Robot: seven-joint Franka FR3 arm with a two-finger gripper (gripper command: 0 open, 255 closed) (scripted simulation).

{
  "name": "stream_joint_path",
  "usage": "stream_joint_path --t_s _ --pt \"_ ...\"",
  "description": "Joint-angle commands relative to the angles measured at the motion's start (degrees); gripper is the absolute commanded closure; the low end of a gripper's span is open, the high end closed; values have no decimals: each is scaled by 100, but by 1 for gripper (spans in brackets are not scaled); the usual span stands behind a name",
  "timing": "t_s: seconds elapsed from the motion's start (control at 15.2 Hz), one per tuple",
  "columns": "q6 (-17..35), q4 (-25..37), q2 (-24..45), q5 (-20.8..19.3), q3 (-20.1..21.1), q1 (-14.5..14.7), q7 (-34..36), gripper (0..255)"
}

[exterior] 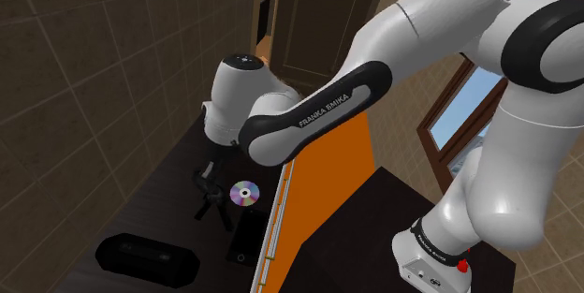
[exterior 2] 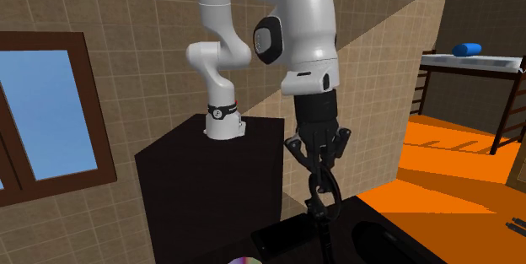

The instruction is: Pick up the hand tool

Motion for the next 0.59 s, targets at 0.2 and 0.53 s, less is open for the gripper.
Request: stream_joint_path --t_s 0.2,0.53 --pt "-352 92 -276 154 74 -57 -89 255" --pt "-566 163 -428 239 106 -85 -138 255"
